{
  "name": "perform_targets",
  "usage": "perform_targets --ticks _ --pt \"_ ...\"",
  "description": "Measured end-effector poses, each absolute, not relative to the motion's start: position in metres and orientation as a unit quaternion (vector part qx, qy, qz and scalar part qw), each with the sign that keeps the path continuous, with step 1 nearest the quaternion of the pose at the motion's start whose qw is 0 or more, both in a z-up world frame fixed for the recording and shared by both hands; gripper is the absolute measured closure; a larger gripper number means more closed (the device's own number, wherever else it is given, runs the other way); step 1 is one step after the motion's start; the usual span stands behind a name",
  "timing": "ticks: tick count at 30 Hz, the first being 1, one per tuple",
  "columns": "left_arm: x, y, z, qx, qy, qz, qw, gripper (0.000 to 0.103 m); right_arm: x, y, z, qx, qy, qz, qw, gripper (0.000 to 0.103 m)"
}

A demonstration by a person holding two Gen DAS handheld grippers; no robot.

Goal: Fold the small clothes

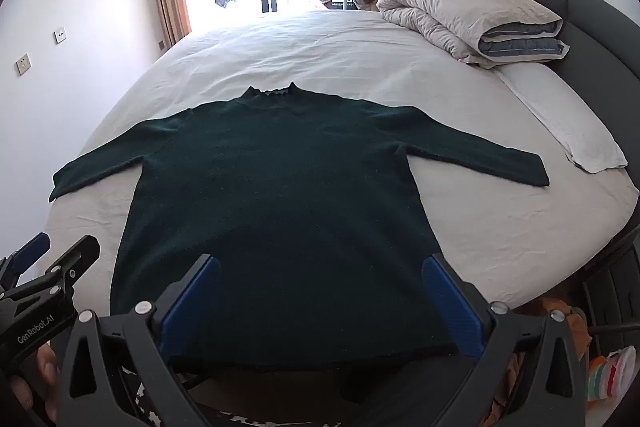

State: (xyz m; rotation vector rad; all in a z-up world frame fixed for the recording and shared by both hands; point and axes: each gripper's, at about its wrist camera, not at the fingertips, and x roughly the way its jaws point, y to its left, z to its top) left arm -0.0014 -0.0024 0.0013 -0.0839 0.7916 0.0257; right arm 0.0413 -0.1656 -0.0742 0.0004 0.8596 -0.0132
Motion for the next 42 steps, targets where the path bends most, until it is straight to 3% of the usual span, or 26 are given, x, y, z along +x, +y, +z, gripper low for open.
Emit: perform_targets --ticks 42 --pt "-0.002 -0.001 -0.006 -0.051 0.395 0.015 0.917 0.000 0.041 -0.168 -0.078 -0.005 0.416 -0.008 0.909 0.000"
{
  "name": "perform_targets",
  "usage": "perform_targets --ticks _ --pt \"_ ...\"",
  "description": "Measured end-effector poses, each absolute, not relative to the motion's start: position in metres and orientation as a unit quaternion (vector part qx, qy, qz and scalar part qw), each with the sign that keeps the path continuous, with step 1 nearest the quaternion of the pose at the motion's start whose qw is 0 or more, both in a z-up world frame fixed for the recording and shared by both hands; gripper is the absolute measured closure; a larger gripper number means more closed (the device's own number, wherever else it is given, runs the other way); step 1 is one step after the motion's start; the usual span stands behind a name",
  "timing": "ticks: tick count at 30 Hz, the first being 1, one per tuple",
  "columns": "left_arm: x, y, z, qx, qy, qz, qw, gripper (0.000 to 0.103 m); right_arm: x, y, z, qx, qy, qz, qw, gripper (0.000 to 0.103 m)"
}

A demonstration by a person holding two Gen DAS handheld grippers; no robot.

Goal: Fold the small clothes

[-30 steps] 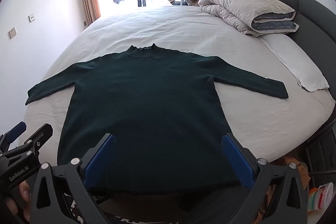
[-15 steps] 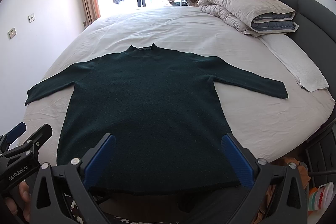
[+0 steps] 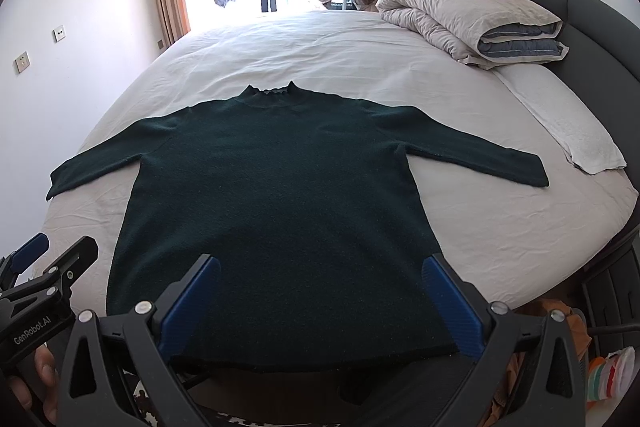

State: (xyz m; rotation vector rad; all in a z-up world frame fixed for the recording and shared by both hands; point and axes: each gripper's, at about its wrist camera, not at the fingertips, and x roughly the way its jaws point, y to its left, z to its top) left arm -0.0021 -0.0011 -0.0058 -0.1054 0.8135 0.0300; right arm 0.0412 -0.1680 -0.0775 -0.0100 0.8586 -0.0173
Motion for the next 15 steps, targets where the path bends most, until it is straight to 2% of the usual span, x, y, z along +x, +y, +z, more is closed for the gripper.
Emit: perform_targets --ticks 15 --pt "-0.0019 -0.0010 -0.0062 -0.052 0.397 0.015 0.916 0.000 0.0409 -0.1690 -0.0795 -0.003 0.418 -0.009 0.908 0.000"
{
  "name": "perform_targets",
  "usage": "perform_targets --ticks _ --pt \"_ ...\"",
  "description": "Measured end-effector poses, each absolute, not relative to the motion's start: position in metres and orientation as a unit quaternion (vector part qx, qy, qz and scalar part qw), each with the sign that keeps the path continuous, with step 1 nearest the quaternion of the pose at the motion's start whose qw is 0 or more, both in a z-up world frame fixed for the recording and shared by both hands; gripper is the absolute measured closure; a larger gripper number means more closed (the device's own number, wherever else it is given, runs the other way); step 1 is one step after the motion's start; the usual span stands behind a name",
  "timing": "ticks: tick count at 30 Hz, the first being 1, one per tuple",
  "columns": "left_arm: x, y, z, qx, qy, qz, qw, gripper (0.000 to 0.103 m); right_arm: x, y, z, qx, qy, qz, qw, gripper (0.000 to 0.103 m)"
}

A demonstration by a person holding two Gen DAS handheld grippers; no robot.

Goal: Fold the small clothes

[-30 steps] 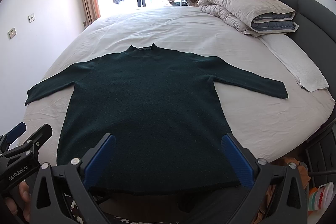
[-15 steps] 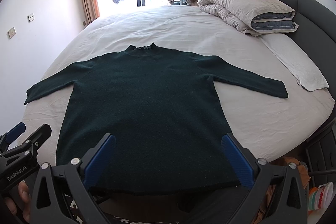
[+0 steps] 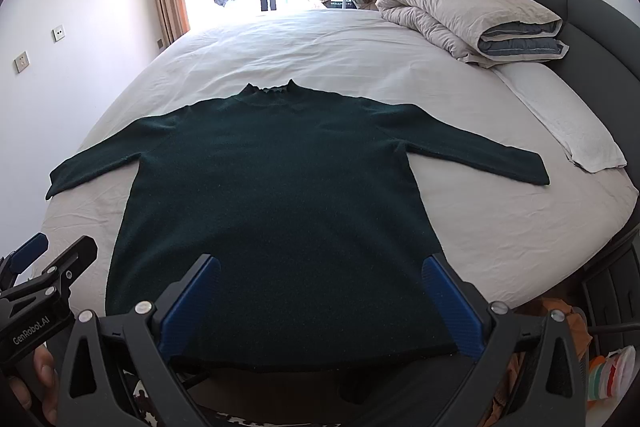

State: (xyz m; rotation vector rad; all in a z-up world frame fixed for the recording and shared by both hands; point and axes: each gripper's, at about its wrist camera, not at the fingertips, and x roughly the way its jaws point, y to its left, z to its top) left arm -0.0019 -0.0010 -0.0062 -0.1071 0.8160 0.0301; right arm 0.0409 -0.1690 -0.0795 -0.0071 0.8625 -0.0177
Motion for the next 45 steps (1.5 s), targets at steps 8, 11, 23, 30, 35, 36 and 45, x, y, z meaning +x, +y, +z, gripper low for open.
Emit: perform_targets --ticks 8,11,23,30,35,36,45 --pt "-0.002 -0.001 -0.006 -0.052 0.397 0.015 0.916 0.000 0.041 -0.169 -0.079 -0.004 0.418 -0.008 0.909 0.000" --pt "-0.002 -0.001 -0.006 -0.052 0.397 0.015 0.916 0.000 0.041 -0.169 -0.080 -0.003 0.418 -0.008 0.908 0.000" --pt "-0.002 -0.001 -0.006 -0.052 0.397 0.015 0.916 0.000 0.041 -0.169 -0.081 -0.004 0.419 -0.009 0.908 0.000" --pt "-0.002 -0.001 -0.006 -0.053 0.397 0.015 0.916 0.000 0.041 -0.169 -0.081 -0.004 0.419 -0.008 0.908 0.000" --pt "-0.002 0.000 -0.008 -0.055 0.400 0.013 0.915 0.000 0.041 -0.169 -0.081 -0.004 0.419 -0.009 0.908 0.000" --pt "-0.002 0.000 -0.010 -0.057 0.401 0.011 0.914 0.000 0.041 -0.169 -0.081 -0.004 0.419 -0.009 0.908 0.000" --pt "0.007 0.062 -0.035 -0.149 0.390 0.000 0.909 0.000 0.050 -0.163 -0.099 -0.003 0.420 0.001 0.908 0.000"
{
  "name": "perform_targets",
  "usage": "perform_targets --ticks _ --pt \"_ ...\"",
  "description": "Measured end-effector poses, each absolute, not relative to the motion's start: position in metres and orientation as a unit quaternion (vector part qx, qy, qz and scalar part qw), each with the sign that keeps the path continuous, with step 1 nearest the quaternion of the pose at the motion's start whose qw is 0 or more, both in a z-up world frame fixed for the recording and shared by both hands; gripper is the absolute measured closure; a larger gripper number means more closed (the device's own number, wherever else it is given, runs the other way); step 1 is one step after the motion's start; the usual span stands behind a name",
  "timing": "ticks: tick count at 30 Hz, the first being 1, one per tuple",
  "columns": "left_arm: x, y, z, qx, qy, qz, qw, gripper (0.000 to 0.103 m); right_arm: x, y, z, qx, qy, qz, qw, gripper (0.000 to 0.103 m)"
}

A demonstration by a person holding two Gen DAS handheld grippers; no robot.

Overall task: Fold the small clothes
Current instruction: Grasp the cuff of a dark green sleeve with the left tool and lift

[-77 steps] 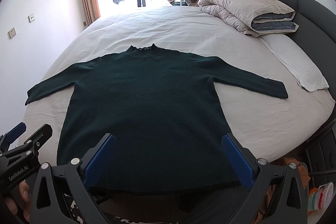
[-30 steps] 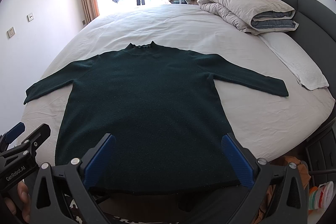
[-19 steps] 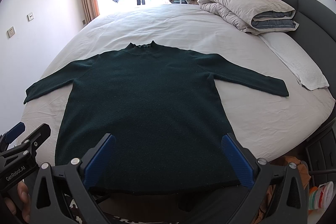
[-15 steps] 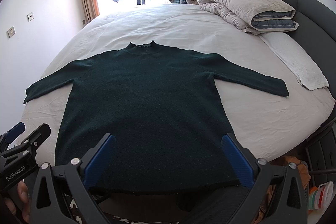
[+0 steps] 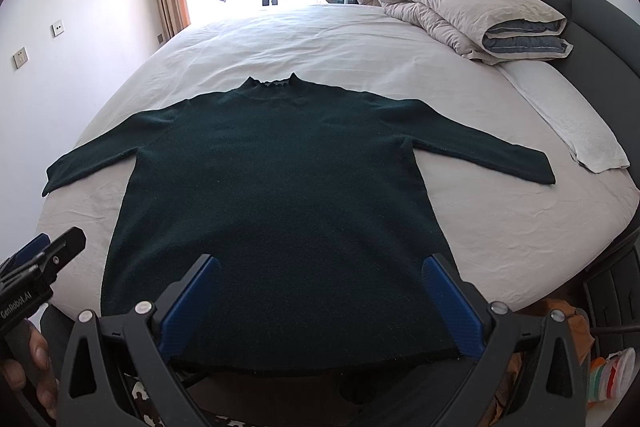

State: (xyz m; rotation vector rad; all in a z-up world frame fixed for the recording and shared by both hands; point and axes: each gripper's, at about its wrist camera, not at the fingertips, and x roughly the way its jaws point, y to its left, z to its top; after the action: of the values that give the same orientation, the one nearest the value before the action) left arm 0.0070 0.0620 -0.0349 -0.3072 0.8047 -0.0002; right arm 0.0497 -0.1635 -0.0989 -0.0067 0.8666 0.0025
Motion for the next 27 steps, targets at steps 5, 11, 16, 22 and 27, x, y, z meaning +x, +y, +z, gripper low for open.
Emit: perform_targets --ticks 5,11,16,22,27 --pt "0.021 0.156 -0.049 -0.242 0.338 0.003 0.909 0.000 0.062 -0.154 -0.100 0.015 0.399 0.040 0.916 0.000" --pt "0.048 0.275 -0.070 -0.347 0.319 0.026 0.881 0.000 0.082 -0.135 -0.100 0.055 0.378 0.084 0.920 0.000" --pt "0.067 0.380 -0.112 -0.509 0.270 0.027 0.817 0.000 0.099 -0.121 -0.099 0.107 0.358 0.134 0.918 0.006" --pt "0.095 0.459 -0.160 -0.601 0.236 0.039 0.763 0.001 0.124 -0.104 -0.104 0.147 0.361 0.166 0.906 0.020" --pt "0.120 0.487 -0.162 -0.617 0.214 0.033 0.757 0.001 0.138 -0.090 -0.110 0.168 0.368 0.180 0.897 0.026"
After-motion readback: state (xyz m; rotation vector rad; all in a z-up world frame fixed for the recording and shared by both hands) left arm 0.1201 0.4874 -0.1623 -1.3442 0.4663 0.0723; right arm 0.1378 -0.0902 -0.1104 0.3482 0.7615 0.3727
